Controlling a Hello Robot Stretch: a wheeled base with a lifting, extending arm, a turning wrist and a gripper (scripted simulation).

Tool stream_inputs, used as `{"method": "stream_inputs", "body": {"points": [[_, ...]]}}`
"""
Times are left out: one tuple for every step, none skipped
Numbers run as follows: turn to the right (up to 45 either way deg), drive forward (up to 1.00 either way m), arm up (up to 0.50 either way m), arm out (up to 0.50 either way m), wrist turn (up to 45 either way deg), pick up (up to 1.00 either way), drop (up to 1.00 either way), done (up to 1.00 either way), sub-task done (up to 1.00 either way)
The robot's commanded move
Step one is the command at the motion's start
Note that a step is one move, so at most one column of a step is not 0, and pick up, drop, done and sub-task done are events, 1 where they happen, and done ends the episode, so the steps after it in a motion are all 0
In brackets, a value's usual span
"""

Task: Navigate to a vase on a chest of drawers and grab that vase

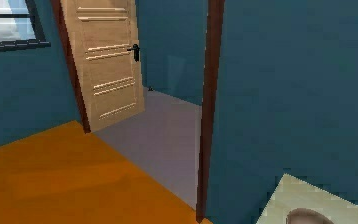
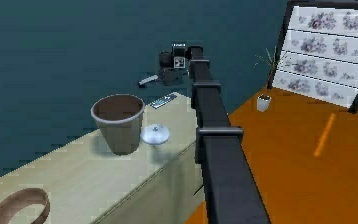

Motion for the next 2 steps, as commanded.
{"method": "stream_inputs", "body": {"points": [[0.0, 0.0, -0.3, 0.0, 0.0, 0.0, 0.0, 0.0, 0.0], [0.0, 0.0, 0.0, 0.0, 0.0, 1.0, 0.0, 0.0, 0.0]]}}
